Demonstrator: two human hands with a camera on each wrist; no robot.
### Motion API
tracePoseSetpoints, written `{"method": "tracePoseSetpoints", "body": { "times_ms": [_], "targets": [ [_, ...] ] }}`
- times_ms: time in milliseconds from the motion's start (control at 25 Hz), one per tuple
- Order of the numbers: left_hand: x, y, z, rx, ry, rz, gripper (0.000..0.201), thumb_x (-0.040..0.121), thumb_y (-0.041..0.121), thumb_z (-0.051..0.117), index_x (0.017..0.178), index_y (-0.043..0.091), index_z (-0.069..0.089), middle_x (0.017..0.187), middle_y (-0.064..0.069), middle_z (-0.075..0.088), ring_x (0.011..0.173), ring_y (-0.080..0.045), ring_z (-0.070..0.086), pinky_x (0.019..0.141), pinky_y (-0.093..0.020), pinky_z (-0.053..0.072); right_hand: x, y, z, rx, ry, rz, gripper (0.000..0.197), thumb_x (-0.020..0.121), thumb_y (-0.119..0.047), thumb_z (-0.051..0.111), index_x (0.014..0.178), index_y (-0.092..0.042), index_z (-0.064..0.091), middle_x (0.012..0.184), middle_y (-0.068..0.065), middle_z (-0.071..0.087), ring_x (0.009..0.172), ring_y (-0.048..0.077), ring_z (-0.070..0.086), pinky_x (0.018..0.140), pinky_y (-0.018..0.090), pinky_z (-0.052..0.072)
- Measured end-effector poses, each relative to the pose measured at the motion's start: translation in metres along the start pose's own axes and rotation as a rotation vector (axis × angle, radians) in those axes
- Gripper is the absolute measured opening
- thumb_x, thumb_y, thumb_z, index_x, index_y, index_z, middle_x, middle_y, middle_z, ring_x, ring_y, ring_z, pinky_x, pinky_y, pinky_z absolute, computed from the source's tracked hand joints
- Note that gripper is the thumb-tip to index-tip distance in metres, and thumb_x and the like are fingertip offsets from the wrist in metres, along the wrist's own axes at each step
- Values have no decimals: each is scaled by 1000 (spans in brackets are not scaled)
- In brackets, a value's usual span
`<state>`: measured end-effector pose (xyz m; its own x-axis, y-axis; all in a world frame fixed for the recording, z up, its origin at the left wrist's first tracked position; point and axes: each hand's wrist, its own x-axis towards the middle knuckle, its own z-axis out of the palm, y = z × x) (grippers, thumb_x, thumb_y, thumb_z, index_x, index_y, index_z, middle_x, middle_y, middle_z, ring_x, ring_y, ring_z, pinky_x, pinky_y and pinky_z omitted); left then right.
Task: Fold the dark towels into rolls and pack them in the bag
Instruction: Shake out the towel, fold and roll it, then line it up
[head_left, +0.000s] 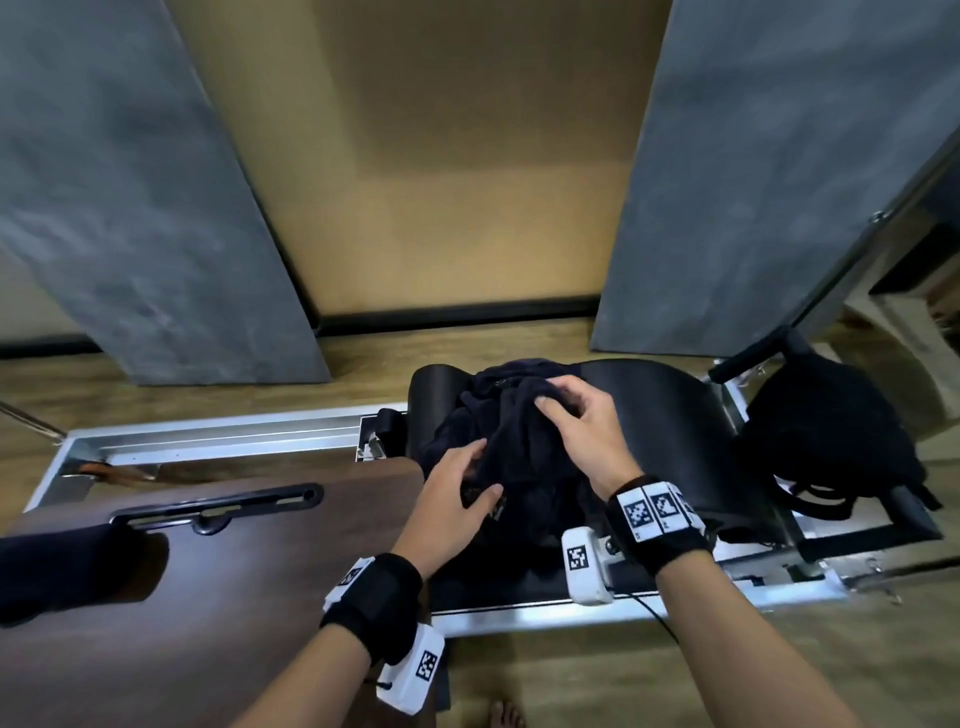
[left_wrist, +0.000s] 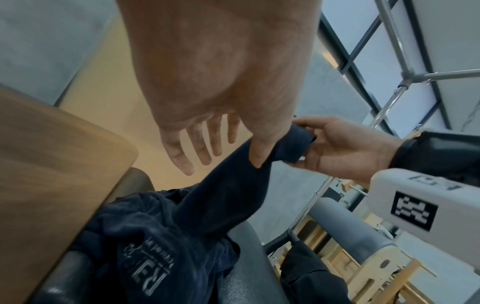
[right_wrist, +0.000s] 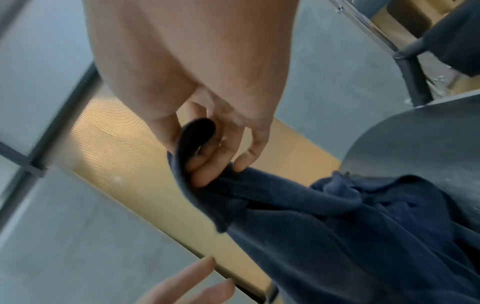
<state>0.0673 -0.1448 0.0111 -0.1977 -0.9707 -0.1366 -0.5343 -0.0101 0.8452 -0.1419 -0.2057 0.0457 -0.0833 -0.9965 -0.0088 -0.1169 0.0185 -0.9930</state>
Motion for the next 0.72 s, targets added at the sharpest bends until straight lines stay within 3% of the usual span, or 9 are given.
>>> {"method": "tracePoseSetpoints", "body": {
  "times_ms": [160,280,400,520,640,720],
  "targets": [
    [-18,28,-3,-48,-21,169,80,94,48,76,161,43,32,156,31,41,143,6,40,115,-25,40,-34,-64,-10,13,-63,-122,13,100,-13,66,100,-19,78,99,2,79,99,21,75,88,35,61],
    [-43,53,-7,-141,-20,228,74,89,55,78,152,48,40,147,30,54,137,6,50,110,-27,46,-70,-97,-8,-3,-87,-183,11,98,-18,69,100,-22,79,99,2,79,98,21,75,85,33,61],
    [-80,69,-15,-214,20,324,36,97,42,74,129,36,59,121,16,74,114,-5,69,98,-39,57,-120,-121,-1,64,-47,-200,19,91,-24,77,110,-27,74,97,8,79,95,23,76,84,39,62],
    [-129,77,-29,-280,63,424,11,104,33,65,113,25,66,106,4,76,102,-16,72,95,-41,56,-177,-137,6,128,34,-270,33,91,-22,79,121,-26,66,93,16,75,88,27,73,82,42,61],
    [-180,83,-46,-360,120,484,16,109,30,57,100,23,69,95,2,74,91,-17,70,84,-42,54,-235,-148,14,70,64,-364,17,97,-14,73,113,-19,76,107,8,77,102,23,72,93,43,57],
    [-221,88,-58,-380,153,506,27,111,28,54,90,15,66,82,-8,68,79,-11,60,75,-46,50,-283,-156,24,89,7,-367,31,93,-3,73,120,-19,75,115,8,77,108,23,72,93,41,57]
  ]
}}
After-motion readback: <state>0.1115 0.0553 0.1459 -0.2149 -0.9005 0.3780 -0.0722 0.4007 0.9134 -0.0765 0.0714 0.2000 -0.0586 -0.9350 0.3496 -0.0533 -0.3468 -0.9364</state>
